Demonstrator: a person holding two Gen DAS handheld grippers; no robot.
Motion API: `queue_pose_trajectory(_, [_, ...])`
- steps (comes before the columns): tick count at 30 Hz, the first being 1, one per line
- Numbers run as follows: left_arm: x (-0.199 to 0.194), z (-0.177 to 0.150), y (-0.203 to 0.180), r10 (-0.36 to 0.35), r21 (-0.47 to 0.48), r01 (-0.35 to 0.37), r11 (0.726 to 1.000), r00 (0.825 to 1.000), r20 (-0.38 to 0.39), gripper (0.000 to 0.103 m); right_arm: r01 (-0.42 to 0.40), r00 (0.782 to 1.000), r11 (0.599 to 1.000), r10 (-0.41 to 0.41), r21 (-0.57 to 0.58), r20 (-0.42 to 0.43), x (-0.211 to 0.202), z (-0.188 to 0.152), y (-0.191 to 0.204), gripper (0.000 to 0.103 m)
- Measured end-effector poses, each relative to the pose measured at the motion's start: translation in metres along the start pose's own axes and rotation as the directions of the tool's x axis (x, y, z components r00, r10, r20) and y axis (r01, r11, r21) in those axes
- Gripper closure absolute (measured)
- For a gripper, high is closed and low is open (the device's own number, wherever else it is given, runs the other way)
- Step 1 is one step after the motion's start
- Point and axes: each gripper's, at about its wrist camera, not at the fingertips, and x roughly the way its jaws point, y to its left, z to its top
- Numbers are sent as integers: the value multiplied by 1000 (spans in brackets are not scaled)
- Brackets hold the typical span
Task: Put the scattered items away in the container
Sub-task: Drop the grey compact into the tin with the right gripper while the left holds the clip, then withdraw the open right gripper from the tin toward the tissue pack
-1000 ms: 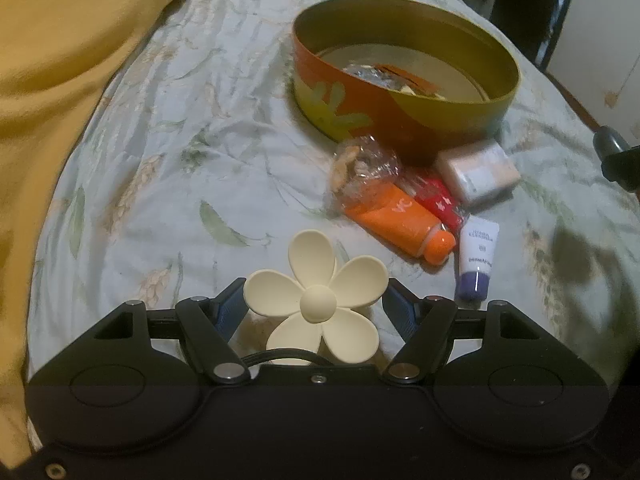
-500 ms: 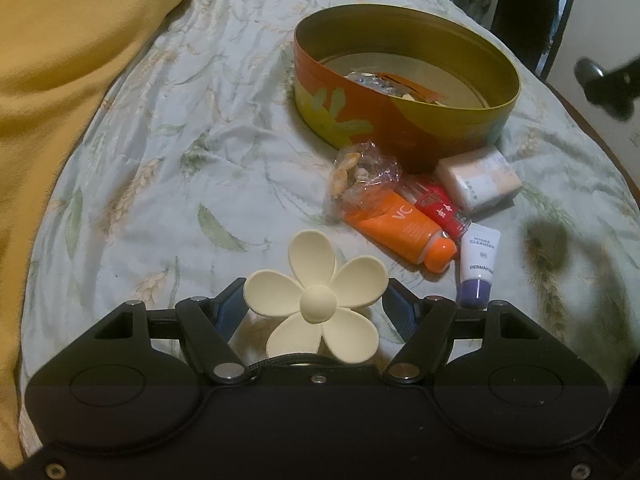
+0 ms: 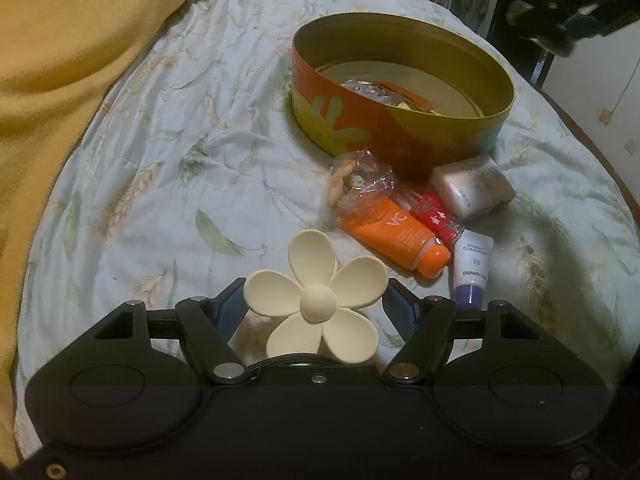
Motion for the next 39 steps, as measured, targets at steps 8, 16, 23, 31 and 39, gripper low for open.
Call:
queue_pose_trajectory(8, [0,1,2,-7,-13,7,1000,1000,-3,33,2,1000,999,-2,34,-21,43,39,18,39])
queue_pose_trajectory(16, [1,0,4,-13,-29,13,1000,1000,-3,33,14,999,998,-16,68,39,39,45,22,6])
queue_pose_trajectory(23, [1,0,3,-10,-22,9,1000,1000,-1,33,8,1000,998,-6,59,-31,39,2,13,6])
queue_pose_trajectory(31, [1,0,0,1,-7,-1,1000,1000,0,33,20,993,994,-7,111,-115,60,-32,7,6])
queue_pose_trajectory(39, [1,0,0,-1,-10,1,1000,1000,-2,33,32,986,989,-8,143,-166,89,-46,14,6])
